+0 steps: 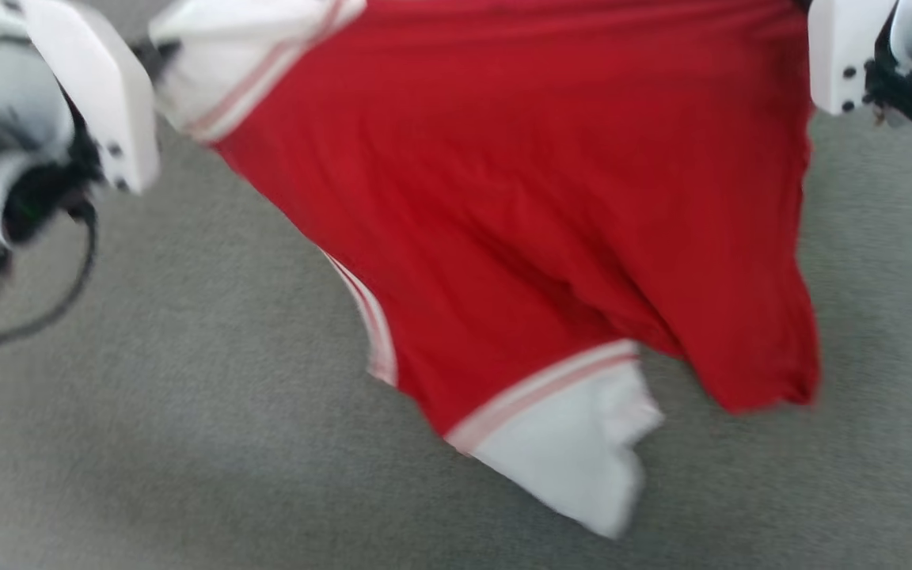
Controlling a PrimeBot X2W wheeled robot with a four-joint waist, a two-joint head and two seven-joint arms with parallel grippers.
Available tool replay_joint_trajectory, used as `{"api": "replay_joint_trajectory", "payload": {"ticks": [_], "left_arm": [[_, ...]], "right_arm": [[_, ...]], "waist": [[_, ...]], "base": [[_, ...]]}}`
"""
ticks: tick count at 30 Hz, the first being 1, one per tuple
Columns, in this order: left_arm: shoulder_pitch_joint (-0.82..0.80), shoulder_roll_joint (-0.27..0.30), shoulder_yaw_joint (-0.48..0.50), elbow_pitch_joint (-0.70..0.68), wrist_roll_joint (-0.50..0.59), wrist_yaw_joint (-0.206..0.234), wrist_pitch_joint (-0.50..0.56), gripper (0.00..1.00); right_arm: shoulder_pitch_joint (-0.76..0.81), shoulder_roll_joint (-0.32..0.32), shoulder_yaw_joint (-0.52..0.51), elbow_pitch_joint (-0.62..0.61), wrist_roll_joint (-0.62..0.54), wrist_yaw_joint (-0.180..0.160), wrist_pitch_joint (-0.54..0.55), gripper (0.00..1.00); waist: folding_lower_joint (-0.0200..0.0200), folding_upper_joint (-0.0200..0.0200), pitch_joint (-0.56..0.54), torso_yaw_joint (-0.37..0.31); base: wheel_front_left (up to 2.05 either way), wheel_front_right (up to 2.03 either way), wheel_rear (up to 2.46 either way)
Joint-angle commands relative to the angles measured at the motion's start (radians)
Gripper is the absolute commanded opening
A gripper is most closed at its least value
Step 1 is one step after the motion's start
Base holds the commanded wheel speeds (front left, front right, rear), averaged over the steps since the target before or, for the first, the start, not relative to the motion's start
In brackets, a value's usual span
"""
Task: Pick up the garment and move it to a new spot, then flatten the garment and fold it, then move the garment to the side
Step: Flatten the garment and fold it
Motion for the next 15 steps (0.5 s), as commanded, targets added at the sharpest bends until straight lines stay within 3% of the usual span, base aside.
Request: {"api": "replay_joint_trajectory", "payload": {"ticks": [1,10,15], "left_arm": [[-0.03,0.012,0.007,0.022,0.014,-0.003,0.01,0.0],[-0.219,-0.059,0.003,0.179,0.056,-0.054,0.024,0.0],[-0.328,-0.113,0.007,0.287,0.111,-0.085,-0.063,0.0]], "right_arm": [[-0.009,-0.001,-0.014,-0.005,-0.009,-0.006,-0.008,0.0],[-0.042,0.086,-0.098,-0.027,-0.068,-0.005,-0.024,0.0],[-0.112,0.144,-0.159,0.026,-0.137,-0.006,-0.065,0.0]], "waist": [[0.0,0.0,-0.031,-0.033],[0.0,0.0,-0.064,-0.1],[0.0,0.0,-0.027,-0.133]], "base": [[0.0,0.0,0.0],[0.0,0.0,0.0],[0.0,0.0,0.0]]}}
